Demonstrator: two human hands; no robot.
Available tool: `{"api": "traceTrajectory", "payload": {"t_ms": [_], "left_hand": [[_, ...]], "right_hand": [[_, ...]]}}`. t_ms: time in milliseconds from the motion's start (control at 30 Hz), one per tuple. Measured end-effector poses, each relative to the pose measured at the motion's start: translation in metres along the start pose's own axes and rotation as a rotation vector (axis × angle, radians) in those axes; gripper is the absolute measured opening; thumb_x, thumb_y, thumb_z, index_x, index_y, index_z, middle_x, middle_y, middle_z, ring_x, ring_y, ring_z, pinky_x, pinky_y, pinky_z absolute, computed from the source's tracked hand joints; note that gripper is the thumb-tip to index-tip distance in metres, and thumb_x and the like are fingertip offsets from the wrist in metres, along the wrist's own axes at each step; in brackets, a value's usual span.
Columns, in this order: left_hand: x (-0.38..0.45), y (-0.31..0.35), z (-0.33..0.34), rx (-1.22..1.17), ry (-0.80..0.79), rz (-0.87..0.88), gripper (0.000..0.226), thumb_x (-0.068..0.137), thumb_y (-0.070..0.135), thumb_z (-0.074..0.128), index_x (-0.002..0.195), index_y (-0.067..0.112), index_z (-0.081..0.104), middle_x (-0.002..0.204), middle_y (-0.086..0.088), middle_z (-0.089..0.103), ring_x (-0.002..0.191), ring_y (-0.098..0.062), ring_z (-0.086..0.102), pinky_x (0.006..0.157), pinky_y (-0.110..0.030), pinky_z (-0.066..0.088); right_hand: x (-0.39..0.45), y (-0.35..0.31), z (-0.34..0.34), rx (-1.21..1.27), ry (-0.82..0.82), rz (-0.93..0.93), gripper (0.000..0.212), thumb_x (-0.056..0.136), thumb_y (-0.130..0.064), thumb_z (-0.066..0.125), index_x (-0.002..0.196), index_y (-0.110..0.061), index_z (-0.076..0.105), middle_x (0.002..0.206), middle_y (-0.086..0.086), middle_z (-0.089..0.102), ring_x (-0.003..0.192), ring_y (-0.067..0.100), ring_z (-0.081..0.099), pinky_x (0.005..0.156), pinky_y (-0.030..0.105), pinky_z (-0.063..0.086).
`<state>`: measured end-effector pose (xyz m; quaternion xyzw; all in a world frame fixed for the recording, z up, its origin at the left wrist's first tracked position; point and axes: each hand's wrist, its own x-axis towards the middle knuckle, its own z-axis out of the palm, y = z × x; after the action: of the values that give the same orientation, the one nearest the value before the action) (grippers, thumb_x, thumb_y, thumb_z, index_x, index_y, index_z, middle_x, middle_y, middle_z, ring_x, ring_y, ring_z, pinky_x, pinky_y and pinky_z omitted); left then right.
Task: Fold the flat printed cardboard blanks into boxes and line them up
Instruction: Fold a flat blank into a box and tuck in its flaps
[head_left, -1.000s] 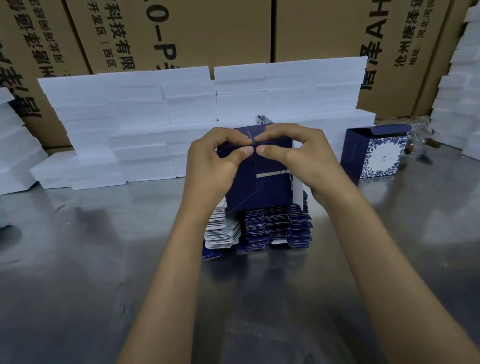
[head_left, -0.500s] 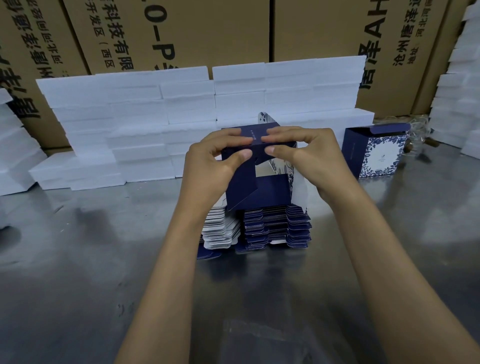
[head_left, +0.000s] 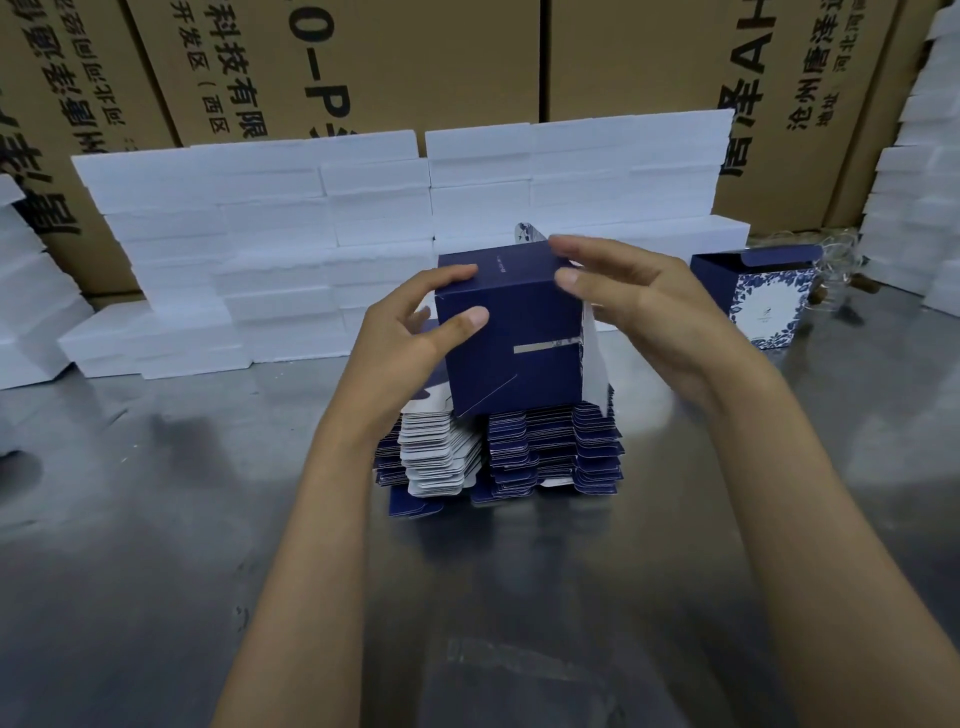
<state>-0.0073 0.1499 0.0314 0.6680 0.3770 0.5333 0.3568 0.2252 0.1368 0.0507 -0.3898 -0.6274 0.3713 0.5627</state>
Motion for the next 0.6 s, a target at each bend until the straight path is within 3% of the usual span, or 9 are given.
{"api": "traceTrajectory", "payload": {"t_ms": [133,200,267,333,400,500,600], "left_hand": [[-0.002,0.001,0.003,-0.012,0.018,0.0,0.029,0.092,0.03,0.072,0.119,0.041,0.066,0.114,0.023,0.07,0.102,-0.007,0.07,0.09,-0.054,0.058],[-0.001,0.001,0.005,-0.019,0.031,0.003,0.029,0.093,0.028,0.071,0.119,0.04,0.066,0.11,0.025,0.07,0.098,-0.003,0.071,0.085,-0.048,0.061],[-0.002,0.003,0.006,-0.02,0.033,-0.007,0.029,0.093,0.03,0.07,0.119,0.041,0.065,0.107,0.029,0.069,0.094,-0.001,0.071,0.068,-0.036,0.063],[-0.003,0.005,0.008,-0.026,0.029,-0.02,0.029,0.093,0.031,0.07,0.119,0.042,0.064,0.105,0.032,0.069,0.091,0.002,0.071,0.053,-0.023,0.055],[-0.003,0.006,0.009,-0.046,0.025,-0.027,0.03,0.093,0.029,0.071,0.12,0.04,0.064,0.104,0.03,0.07,0.09,0.0,0.071,0.054,-0.018,0.052],[-0.002,0.007,0.011,-0.08,0.017,-0.023,0.032,0.093,0.022,0.071,0.122,0.033,0.066,0.103,0.025,0.072,0.09,-0.005,0.072,0.064,-0.017,0.056],[-0.001,0.008,0.013,-0.08,0.029,-0.018,0.03,0.094,0.02,0.069,0.122,0.032,0.066,0.104,0.022,0.073,0.093,-0.009,0.073,0.066,-0.017,0.056]], "right_hand": [[0.001,0.008,-0.019,0.033,-0.095,0.11,0.05,0.099,-0.009,0.058,0.139,-0.04,0.059,0.145,-0.011,0.057,0.13,0.009,0.057,0.095,0.03,0.053],[0.0,0.016,-0.027,-0.028,-0.244,0.18,0.073,0.09,-0.009,0.066,0.149,-0.045,0.044,0.156,-0.01,0.045,0.138,0.015,0.051,0.101,0.036,0.049],[-0.003,0.022,-0.028,-0.083,-0.43,0.223,0.099,0.075,-0.023,0.082,0.153,-0.053,0.029,0.162,-0.013,0.035,0.143,0.017,0.045,0.113,0.044,0.042],[-0.003,0.025,-0.024,-0.105,-0.526,0.19,0.106,0.071,-0.031,0.089,0.153,-0.056,0.026,0.16,-0.016,0.037,0.142,0.015,0.046,0.116,0.046,0.039],[-0.001,0.026,-0.015,-0.111,-0.473,0.161,0.097,0.075,-0.034,0.089,0.15,-0.055,0.031,0.151,-0.02,0.048,0.132,0.007,0.056,0.109,0.036,0.046],[0.002,0.03,0.003,-0.209,-0.247,0.123,0.081,0.08,-0.041,0.084,0.148,-0.047,0.038,0.137,-0.021,0.06,0.118,-0.004,0.062,0.092,0.02,0.054],[0.005,0.037,0.016,-0.282,-0.08,0.066,0.066,0.088,-0.038,0.077,0.145,-0.037,0.043,0.129,-0.023,0.061,0.114,-0.006,0.06,0.091,0.018,0.053]]}}
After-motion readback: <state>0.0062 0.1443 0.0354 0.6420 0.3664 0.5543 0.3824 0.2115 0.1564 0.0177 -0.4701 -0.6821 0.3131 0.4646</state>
